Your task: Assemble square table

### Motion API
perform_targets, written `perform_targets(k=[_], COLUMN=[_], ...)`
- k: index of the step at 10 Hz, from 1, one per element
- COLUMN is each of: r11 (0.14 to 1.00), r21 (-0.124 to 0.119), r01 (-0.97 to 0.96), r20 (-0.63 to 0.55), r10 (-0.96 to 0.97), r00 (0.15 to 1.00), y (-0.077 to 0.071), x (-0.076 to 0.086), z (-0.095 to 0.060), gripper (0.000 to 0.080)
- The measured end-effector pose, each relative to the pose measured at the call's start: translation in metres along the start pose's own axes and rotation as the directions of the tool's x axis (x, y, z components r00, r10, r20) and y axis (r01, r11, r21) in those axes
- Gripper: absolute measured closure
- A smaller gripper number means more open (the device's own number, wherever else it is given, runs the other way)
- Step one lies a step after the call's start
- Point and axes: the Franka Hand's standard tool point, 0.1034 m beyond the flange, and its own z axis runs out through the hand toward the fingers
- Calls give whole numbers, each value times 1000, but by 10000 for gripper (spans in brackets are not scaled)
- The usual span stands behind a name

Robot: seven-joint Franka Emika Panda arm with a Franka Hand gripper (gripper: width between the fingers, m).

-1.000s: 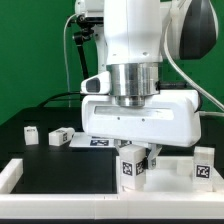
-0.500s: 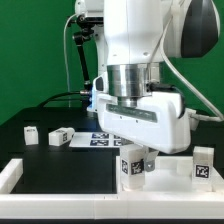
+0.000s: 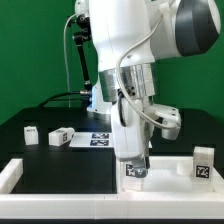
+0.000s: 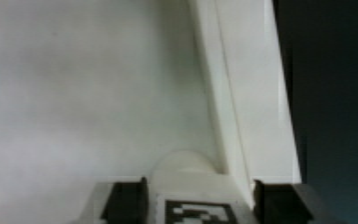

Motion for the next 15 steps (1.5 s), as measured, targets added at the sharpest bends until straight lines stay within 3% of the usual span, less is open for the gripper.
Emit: perform_targets(k=[1, 2, 3, 4, 5, 8, 9, 10, 11, 13, 14, 15], r11=[998, 966, 911, 817, 787, 646, 441, 190, 159, 199, 275, 340], r21=[-1, -5, -15, -21, 13, -7, -31, -78, -87, -84, -79, -75], r01=[68, 260, 412, 576, 617, 764, 897, 979, 984, 976, 958, 937], r20=[-1, -3, 11, 30, 2, -9, -37, -55, -61, -64, -69, -74], r10=[-68, -260, -412, -575, -617, -764, -897, -981, -986, -979, -960, -939], r00=[998, 966, 911, 818, 787, 646, 440, 186, 154, 194, 270, 335], y=[0, 2, 3, 4, 3, 6, 2, 5, 4, 4, 5, 5], x=[0, 1, 3, 5, 14, 18, 20, 15, 10, 13, 13, 13], z=[0, 0, -4, -9, -14, -12, -12, -4, -5, -4, -4, -4], gripper=[515, 325, 325, 186, 159, 152, 151, 151, 151, 174, 379, 379])
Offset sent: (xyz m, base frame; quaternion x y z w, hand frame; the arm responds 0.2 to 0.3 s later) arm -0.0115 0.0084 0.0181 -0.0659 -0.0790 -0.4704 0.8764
